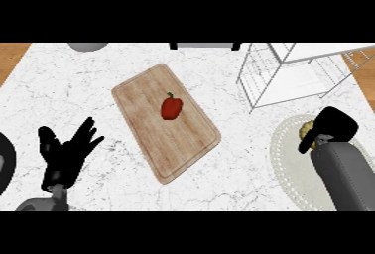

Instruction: Pick the squash from the placemat and place it in the tiered shelf

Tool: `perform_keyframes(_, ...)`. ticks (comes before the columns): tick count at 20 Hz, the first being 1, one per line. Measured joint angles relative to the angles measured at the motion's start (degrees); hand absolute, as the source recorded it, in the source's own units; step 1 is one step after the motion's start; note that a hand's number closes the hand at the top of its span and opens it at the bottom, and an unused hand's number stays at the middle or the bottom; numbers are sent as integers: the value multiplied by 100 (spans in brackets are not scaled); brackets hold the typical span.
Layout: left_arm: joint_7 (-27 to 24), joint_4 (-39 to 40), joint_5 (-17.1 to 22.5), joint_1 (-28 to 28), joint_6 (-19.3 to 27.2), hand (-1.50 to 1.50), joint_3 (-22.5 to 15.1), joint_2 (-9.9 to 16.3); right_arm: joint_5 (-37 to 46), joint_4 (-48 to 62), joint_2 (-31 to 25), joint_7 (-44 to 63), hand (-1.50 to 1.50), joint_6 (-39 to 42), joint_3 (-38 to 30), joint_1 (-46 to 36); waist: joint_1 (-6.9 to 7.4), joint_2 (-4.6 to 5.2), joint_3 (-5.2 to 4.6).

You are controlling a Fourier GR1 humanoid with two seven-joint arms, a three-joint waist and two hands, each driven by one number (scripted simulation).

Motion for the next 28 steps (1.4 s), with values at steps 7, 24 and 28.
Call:
perform_keyframes(7, 80, 9, -47, -11, -72, 0, 114, -3, 19, 165, 140, -455, 150, -223, -1, -46, -26, -38, -47)
perform_keyframes(24, -19, 8, 4, 206, -138, 0, 291, 14, -1996, -2663, 858, -4443, 150, 1234, 985, 260, -275, -68, 63)
perform_keyframes(28, -60, -47, -50, 291, -61, 0, 318, 1, -2616, -4170, 571, -4252, 150, 1692, 489, 368, -347, -68, 71)
